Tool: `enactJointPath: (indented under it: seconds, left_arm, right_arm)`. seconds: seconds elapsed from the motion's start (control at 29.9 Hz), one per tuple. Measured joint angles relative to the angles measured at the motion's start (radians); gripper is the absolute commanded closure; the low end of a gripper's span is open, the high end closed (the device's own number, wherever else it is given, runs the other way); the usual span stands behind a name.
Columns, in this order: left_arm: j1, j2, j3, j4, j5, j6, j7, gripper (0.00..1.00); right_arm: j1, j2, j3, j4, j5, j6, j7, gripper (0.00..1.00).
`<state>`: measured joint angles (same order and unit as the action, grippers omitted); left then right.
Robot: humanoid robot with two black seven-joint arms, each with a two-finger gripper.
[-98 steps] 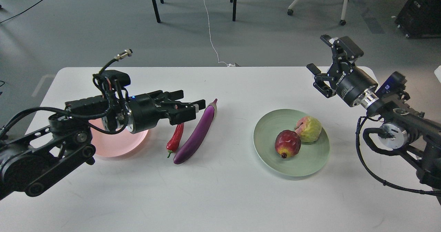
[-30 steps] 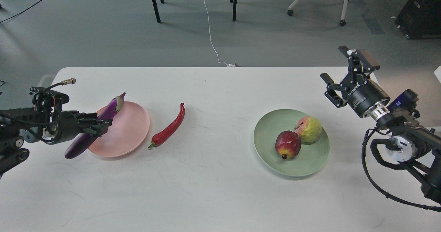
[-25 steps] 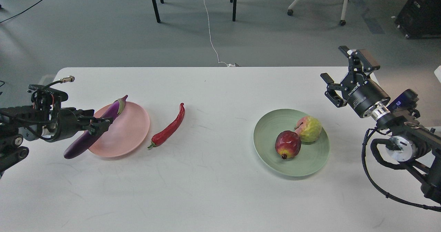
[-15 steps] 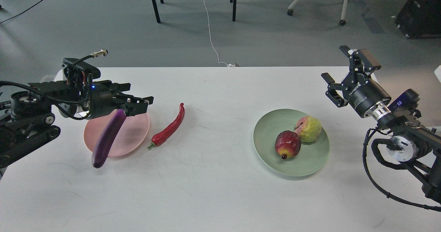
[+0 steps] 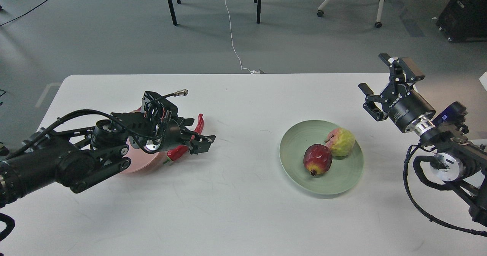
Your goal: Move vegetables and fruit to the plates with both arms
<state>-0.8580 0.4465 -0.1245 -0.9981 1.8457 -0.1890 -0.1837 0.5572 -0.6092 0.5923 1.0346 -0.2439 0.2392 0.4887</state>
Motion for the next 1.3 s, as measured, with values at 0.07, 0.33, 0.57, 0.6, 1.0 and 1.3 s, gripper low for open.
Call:
enactJointPath:
  seconds: [0.07,0.33,0.57,0.6,1.0,1.3]
  left_arm:
    - [0.006,-0.008,0.000,0.023,0.003,0.000,-0.001,0.20]
    - [0.027,-0.016,0.026,0.039,0.004,-0.007,0.008,0.76]
    - [0.027,-0.013,0.023,0.031,0.002,-0.006,0.024,0.92]
    - [0.025,-0.007,0.022,0.025,0.000,-0.006,0.025,0.93]
    - [0.024,0.343,-0.007,-0.251,-0.050,0.002,0.027,0.90]
    - [0.054,0.427,-0.007,-0.283,-0.120,0.005,0.028,0.09]
  right_arm:
    - [0.000,0.000,0.003,0.000,0.000,0.000,0.000,0.02]
    - [0.000,0.000,0.004,-0.001,0.000,0.000,0.000,0.02]
    - [0.000,0.000,0.005,-0.002,0.000,0.000,0.000,0.02]
    - [0.000,0.001,0.005,-0.002,0.000,0.000,0.000,0.02]
    - [0.000,0.012,0.006,-0.003,0.000,0.000,0.000,0.02]
    - [0.001,0.015,0.004,-0.003,-0.002,0.000,0.000,0.02]
